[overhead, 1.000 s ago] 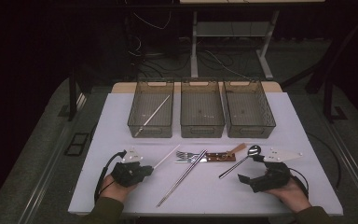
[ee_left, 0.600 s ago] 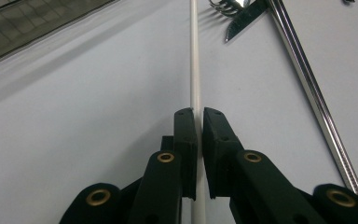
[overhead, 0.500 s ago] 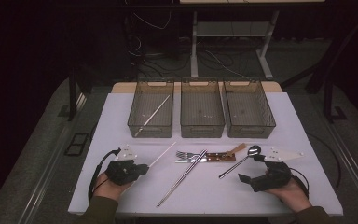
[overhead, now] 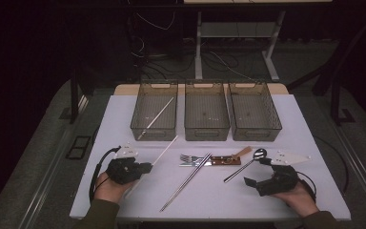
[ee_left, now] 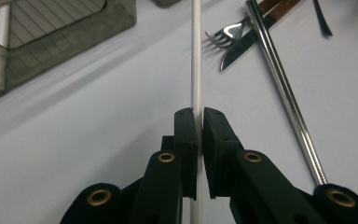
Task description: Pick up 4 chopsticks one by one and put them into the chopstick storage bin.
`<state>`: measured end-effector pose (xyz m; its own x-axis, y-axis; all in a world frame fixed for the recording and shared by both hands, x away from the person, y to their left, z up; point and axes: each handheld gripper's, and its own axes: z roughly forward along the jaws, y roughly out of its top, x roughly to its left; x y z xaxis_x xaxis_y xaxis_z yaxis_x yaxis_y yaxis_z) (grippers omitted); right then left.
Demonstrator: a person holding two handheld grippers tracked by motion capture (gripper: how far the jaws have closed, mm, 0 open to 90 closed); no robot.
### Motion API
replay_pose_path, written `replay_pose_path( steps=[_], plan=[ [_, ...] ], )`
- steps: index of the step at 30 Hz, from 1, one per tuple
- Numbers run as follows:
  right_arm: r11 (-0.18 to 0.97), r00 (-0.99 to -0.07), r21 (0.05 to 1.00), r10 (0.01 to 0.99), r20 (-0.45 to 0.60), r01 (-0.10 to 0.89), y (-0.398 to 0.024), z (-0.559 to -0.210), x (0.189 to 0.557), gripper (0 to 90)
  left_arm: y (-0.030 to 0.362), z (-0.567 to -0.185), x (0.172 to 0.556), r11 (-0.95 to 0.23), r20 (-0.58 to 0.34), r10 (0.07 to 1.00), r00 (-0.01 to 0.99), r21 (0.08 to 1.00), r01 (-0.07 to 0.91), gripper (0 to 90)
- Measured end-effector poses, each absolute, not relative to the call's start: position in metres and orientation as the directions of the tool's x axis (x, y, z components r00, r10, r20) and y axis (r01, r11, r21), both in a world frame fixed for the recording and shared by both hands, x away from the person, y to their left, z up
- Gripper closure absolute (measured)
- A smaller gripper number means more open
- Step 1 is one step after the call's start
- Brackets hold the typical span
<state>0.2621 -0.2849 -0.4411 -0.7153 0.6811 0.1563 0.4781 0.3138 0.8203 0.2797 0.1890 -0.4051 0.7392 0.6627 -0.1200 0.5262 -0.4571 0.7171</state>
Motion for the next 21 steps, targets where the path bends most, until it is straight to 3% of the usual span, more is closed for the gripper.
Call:
replay_pose_path(
  steps=[21],
  plan=[
    [0.31, -0.71, 0.819, 0.686, 0.159, 0.482, -0.285, -0.441, 0.263, 1.0, 0.194, -0.361, 0.293, -0.337, -0.135, 0.663, 0.736, 0.824, 0.455, 85.0]
  ],
)
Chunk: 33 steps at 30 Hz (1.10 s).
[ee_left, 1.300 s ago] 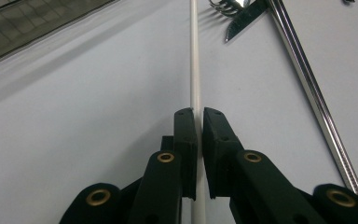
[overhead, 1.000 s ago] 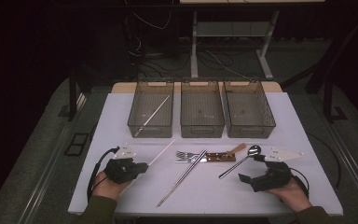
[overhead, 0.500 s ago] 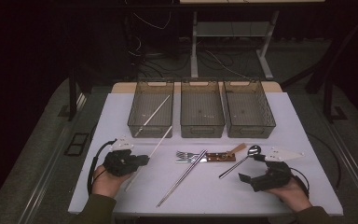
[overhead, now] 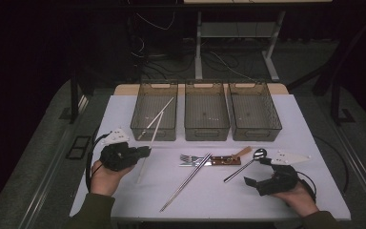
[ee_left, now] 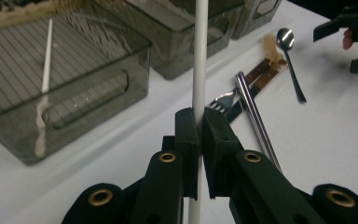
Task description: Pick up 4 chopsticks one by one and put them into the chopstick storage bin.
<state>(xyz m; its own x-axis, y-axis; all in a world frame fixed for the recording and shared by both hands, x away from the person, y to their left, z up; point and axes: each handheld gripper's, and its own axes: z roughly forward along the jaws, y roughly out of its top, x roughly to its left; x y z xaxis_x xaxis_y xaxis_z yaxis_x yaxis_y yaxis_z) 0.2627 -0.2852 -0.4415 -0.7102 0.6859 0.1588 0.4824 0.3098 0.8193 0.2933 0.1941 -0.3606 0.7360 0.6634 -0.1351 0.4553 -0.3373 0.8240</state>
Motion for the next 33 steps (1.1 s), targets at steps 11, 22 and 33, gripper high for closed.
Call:
replay_pose_path(
  steps=[11, 22, 33],
  plan=[
    [0.306, -0.707, 0.819, 0.688, 0.162, 0.486, -0.286, -0.442, 0.262, 1.0, 0.19, -0.345, 0.316, -0.319, -0.114, 0.672, 0.732, 0.847, 0.425, 84.9],
    [0.302, -0.705, 0.821, 0.691, 0.162, 0.484, -0.287, -0.442, 0.263, 0.9, 0.187, -0.327, 0.346, -0.314, -0.093, 0.674, 0.733, 0.862, 0.398, 84.9],
    [0.292, -0.7, 0.823, 0.693, 0.169, 0.488, -0.288, -0.441, 0.262, 1.0, 0.189, -0.304, 0.381, -0.305, -0.035, 0.702, 0.711, 0.888, 0.345, 84.8]
  ],
)
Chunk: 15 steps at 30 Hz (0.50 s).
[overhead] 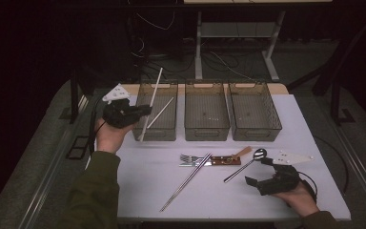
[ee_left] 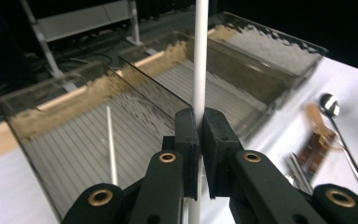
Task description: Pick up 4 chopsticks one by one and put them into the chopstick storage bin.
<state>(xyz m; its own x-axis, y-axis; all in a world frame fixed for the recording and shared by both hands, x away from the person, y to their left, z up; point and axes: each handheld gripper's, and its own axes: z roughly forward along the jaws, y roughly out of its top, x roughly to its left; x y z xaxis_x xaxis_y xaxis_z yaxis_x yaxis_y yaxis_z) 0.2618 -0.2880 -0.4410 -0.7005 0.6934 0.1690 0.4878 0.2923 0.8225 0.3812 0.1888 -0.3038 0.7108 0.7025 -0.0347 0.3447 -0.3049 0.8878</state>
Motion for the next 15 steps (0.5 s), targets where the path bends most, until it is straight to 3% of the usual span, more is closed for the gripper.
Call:
replay_pose_path(
  steps=[15],
  plan=[
    [0.286, -0.7, 0.824, 0.693, 0.175, 0.49, -0.289, -0.44, 0.262, 1.0, 0.2, -0.323, 0.432, -0.29, -0.009, 0.791, 0.612, 0.875, 0.387, 84.9]
  ],
)
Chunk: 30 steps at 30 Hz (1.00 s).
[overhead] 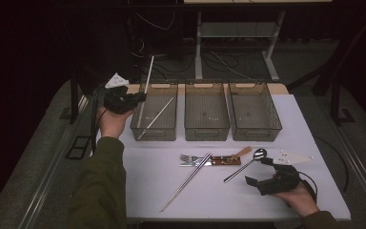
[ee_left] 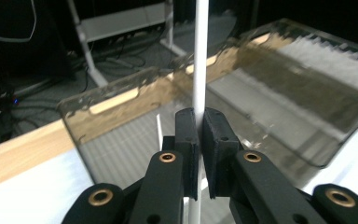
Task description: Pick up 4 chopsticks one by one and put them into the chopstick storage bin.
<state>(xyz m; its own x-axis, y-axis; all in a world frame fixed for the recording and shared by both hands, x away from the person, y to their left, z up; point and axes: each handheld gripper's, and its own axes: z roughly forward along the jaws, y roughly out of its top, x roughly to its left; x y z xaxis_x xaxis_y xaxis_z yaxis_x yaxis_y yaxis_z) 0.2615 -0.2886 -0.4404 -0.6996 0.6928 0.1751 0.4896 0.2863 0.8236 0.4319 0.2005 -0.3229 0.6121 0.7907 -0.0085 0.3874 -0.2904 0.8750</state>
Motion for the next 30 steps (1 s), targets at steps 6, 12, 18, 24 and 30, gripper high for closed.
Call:
replay_pose_path(
  steps=[6, 12, 18, 24, 30],
  plan=[
    [0.282, -0.697, 0.824, 0.694, 0.178, 0.491, -0.289, -0.44, 0.261, 1.0, 0.199, -0.338, 0.443, -0.324, 0.0, 0.801, 0.598, 0.84, 0.435, 84.9],
    [0.282, -0.699, 0.826, 0.693, 0.177, 0.488, -0.289, -0.44, 0.262, 1.0, 0.196, -0.349, 0.448, -0.334, -0.012, 0.812, 0.584, 0.811, 0.481, 84.9],
    [0.281, -0.699, 0.826, 0.692, 0.178, 0.489, -0.289, -0.44, 0.261, 1.0, 0.195, -0.359, 0.453, -0.338, -0.022, 0.825, 0.565, 0.782, 0.524, 84.8],
    [0.279, -0.697, 0.825, 0.694, 0.18, 0.491, -0.289, -0.44, 0.262, 1.0, 0.196, -0.369, 0.461, -0.333, -0.038, 0.838, 0.544, 0.754, 0.566, 84.8],
    [0.278, -0.697, 0.826, 0.694, 0.18, 0.491, -0.29, -0.44, 0.262, 1.0, 0.194, -0.377, 0.468, -0.316, -0.051, 0.854, 0.517, 0.739, 0.595, 84.4]
  ],
)
